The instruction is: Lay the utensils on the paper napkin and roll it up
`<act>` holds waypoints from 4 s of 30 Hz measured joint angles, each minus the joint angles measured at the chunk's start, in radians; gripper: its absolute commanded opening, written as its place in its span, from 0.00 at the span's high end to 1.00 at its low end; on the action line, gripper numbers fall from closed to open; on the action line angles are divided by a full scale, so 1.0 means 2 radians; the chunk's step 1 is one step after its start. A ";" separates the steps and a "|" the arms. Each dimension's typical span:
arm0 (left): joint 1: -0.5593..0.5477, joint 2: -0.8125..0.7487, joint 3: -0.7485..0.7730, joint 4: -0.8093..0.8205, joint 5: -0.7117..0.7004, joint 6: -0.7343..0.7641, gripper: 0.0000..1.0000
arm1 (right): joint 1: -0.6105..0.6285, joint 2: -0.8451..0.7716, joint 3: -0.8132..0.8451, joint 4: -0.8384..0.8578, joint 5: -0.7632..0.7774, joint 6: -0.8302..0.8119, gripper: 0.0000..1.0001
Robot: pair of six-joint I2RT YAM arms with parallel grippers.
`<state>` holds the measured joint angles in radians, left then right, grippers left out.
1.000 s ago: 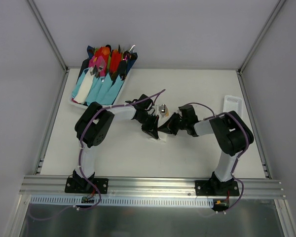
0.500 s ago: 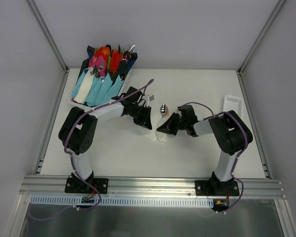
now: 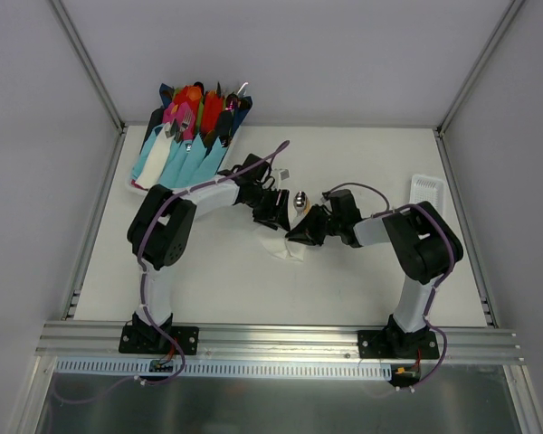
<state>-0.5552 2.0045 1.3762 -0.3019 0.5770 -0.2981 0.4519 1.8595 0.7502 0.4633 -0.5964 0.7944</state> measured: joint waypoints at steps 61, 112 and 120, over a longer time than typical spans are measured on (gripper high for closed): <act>0.003 0.031 0.013 -0.009 -0.034 -0.013 1.00 | -0.037 -0.100 0.008 -0.079 0.002 -0.044 0.81; 0.034 -0.065 -0.014 -0.014 -0.068 0.049 0.64 | 0.015 0.026 0.133 -0.209 0.055 -0.107 1.00; 0.027 -0.130 -0.052 -0.001 0.000 0.037 0.68 | 0.022 -0.006 0.059 -0.128 0.090 -0.007 1.00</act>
<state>-0.5003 1.7454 1.2713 -0.3046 0.5766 -0.2245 0.4965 1.8484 0.8688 0.2081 -0.4168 0.7803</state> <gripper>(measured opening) 0.318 0.007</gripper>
